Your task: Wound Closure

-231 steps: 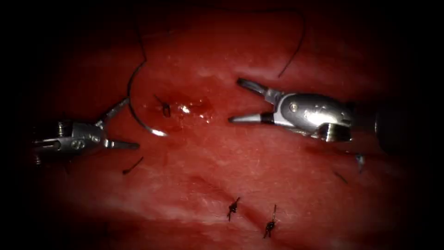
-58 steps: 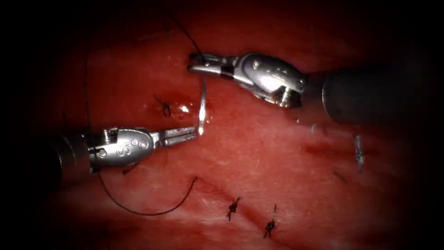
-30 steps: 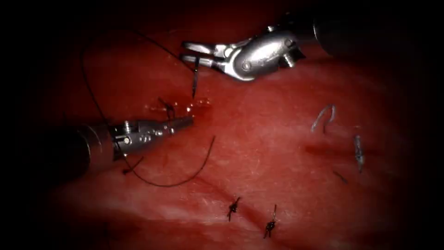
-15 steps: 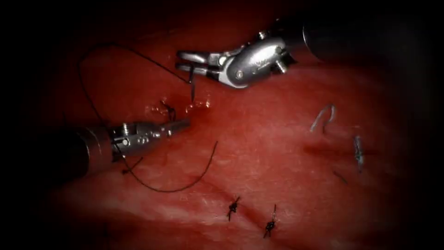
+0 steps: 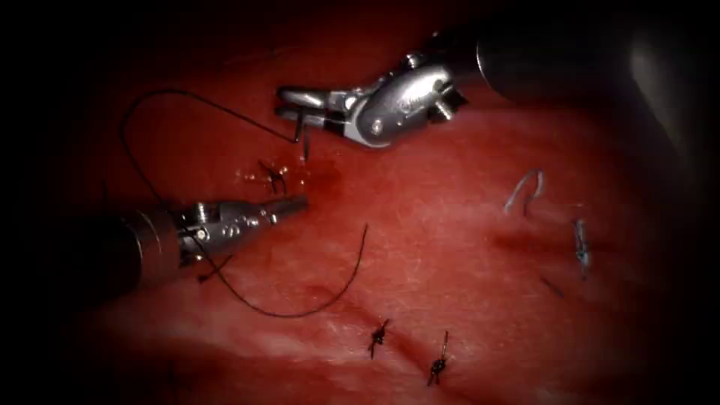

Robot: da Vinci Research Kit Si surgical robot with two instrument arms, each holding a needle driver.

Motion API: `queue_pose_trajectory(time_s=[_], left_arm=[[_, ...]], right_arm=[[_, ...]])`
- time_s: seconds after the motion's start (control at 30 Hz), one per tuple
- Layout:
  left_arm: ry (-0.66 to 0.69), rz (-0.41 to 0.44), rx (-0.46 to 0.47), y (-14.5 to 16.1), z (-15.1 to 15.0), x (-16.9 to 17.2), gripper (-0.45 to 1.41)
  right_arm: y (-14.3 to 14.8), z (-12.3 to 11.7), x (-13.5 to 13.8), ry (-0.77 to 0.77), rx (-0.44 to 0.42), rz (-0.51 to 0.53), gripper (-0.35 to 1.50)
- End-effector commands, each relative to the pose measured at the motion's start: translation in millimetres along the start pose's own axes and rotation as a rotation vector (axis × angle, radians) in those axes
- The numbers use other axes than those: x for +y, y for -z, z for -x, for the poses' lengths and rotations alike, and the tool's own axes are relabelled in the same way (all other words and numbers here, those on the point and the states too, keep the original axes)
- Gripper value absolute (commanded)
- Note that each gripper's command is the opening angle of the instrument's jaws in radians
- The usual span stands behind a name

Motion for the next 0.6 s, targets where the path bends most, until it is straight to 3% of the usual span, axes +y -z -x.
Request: queue_pose_trajectory(time_s=[0.03,0.6], left_arm=[[0.0,0.001,0.002,-0.8,0.1,0.3,-0.23],[0.004,0.007,0.003,-0.4,-0.2,-0.1,-0.23]], right_arm=[[-0.5,0.4,-0.7,0.008,0.002,0.0,-0.35],[-1.3,2.1,-4.1,0.145,-0.011,-0.047,-0.35]])
